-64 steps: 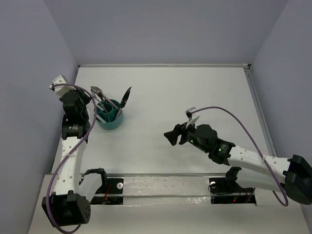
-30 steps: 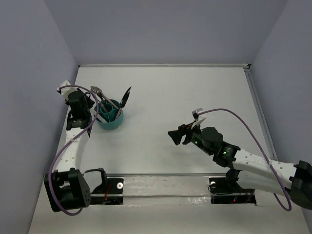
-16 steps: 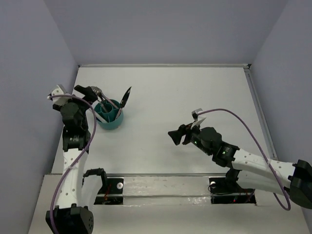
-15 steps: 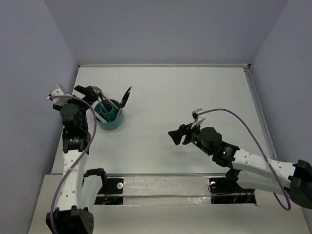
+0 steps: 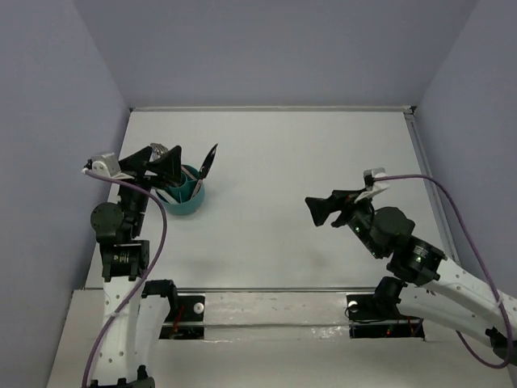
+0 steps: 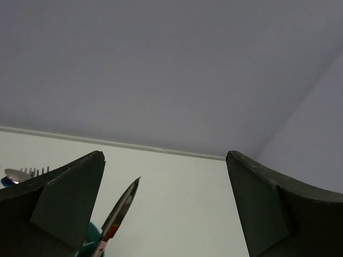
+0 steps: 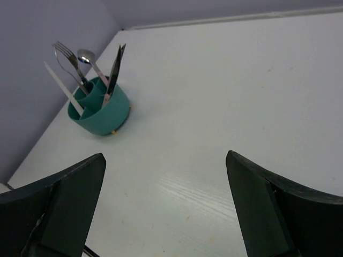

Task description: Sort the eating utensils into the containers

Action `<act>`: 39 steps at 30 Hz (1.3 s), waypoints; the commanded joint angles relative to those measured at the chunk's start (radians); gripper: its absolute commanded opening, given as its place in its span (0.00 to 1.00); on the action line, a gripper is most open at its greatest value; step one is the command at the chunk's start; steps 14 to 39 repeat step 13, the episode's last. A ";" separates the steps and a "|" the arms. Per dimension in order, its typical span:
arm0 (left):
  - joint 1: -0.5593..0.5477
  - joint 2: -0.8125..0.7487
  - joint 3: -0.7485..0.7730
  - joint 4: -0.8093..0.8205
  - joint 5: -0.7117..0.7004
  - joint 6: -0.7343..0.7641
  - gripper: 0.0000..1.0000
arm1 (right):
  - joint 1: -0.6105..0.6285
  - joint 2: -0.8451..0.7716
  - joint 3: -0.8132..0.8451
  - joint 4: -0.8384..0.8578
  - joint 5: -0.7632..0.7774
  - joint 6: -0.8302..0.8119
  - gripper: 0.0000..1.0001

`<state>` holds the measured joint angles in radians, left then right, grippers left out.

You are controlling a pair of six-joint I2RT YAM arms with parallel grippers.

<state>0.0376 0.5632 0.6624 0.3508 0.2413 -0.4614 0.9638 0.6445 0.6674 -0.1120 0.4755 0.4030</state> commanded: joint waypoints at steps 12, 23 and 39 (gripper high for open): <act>-0.153 -0.097 0.037 0.040 0.095 0.089 0.99 | 0.004 -0.186 0.026 -0.040 0.149 -0.030 1.00; -0.153 -0.100 0.034 0.042 0.087 0.084 0.99 | 0.004 -0.178 0.035 -0.064 0.144 -0.026 1.00; -0.153 -0.100 0.034 0.042 0.087 0.084 0.99 | 0.004 -0.178 0.035 -0.064 0.144 -0.026 1.00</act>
